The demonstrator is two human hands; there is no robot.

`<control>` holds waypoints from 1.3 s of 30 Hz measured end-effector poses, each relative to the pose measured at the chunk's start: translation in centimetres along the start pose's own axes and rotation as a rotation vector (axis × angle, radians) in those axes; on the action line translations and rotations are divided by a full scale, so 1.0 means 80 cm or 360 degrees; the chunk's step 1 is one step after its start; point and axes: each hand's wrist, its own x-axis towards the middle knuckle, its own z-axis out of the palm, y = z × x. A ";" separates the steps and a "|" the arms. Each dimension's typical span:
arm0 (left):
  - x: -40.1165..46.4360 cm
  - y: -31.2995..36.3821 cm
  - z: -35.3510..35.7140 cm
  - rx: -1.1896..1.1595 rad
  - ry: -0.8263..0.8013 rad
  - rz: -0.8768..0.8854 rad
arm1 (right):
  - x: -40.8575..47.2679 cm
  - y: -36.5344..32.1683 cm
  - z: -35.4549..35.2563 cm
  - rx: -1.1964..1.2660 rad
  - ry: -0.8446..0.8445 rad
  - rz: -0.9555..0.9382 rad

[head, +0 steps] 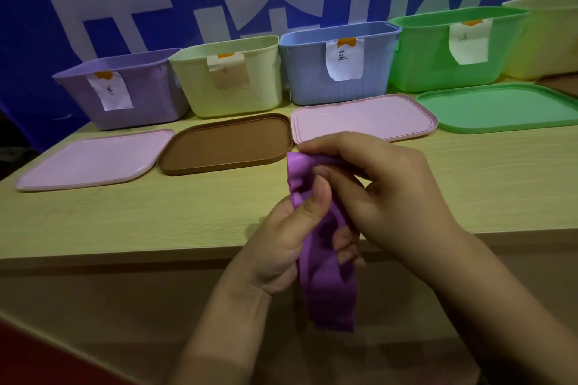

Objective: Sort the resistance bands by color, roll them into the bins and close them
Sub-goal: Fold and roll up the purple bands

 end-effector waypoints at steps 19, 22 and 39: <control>0.004 0.006 0.008 0.0664 0.0367 0.0106 | -0.006 0.016 -0.010 0.1098 -0.0260 0.0560; -0.002 0.013 0.010 0.0724 0.0314 0.0116 | -0.004 0.020 -0.020 0.1340 -0.0370 0.0758; -0.024 0.023 0.005 0.0714 0.0220 0.0148 | -0.006 0.007 -0.021 0.1232 -0.0673 0.0929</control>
